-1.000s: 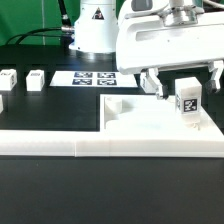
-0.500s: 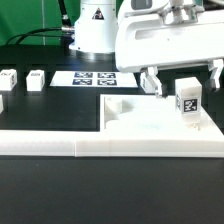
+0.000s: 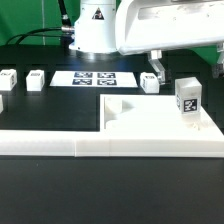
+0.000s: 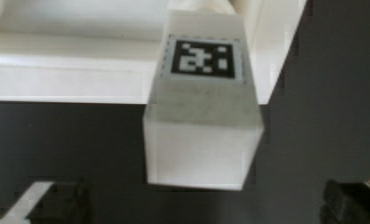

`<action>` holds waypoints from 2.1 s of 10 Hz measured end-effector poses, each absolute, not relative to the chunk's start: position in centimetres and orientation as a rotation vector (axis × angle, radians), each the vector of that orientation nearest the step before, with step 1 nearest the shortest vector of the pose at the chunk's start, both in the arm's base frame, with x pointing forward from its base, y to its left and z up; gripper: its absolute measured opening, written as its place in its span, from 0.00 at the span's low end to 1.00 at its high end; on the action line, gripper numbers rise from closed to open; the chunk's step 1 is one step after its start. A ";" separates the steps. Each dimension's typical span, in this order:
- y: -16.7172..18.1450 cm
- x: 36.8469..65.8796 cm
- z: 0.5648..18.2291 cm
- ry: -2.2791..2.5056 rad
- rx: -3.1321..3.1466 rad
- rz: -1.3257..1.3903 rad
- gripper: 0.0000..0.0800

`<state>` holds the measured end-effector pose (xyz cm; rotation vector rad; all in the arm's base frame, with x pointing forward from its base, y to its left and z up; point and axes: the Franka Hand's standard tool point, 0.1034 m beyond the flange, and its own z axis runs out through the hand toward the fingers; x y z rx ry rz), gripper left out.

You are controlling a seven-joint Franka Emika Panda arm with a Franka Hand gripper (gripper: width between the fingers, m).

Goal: Assemble square table

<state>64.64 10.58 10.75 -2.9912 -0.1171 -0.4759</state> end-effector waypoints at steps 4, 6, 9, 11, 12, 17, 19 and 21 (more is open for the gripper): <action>10.2 63.5 9.1 -0.113 -3.016 -0.045 0.81; 11.0 62.2 8.3 -0.084 -3.004 0.204 0.81; 11.4 62.8 8.0 -0.095 -2.997 0.253 0.81; 11.4 62.8 8.0 -0.095 -2.997 0.253 0.68; 11.4 62.8 8.0 -0.094 -2.997 0.253 0.51; 11.3 63.0 7.9 0.023 -3.007 0.220 0.36; 11.5 62.2 7.9 0.383 -2.991 0.115 0.36; 11.6 62.3 7.9 0.847 -2.861 0.143 0.36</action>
Offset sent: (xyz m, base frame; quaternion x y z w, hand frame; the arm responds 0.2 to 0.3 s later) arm -0.0057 0.0032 -0.0138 0.0019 -0.1889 0.0246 0.9817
